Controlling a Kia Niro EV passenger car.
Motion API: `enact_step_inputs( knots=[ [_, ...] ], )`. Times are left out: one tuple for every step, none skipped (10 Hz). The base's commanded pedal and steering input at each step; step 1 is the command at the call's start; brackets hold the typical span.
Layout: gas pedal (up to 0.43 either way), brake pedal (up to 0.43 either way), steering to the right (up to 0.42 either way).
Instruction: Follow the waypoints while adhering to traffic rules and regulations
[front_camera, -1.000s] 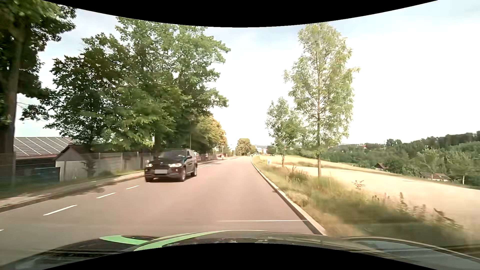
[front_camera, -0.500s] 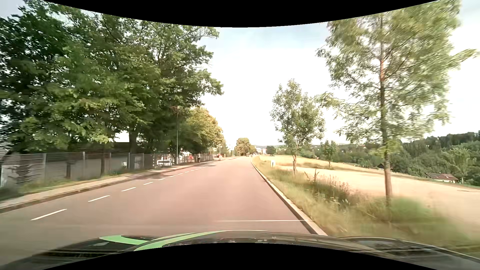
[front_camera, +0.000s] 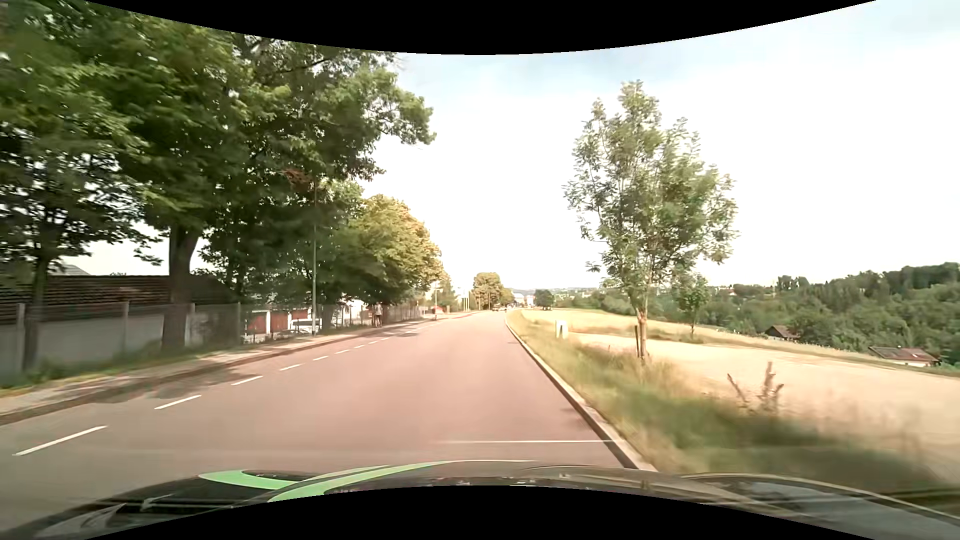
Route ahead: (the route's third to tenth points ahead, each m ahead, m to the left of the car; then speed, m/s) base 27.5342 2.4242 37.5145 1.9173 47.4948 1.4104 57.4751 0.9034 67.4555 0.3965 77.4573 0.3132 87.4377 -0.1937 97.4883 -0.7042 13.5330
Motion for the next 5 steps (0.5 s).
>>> enact_step_inputs(
  knots=[
    [0.138,0.0,-0.002],
    [0.11,0.0,-0.002],
    [0.087,0.0,-0.002],
    [0.067,0.0,-0.002],
    [0.039,0.0,-0.002]
  ],
)
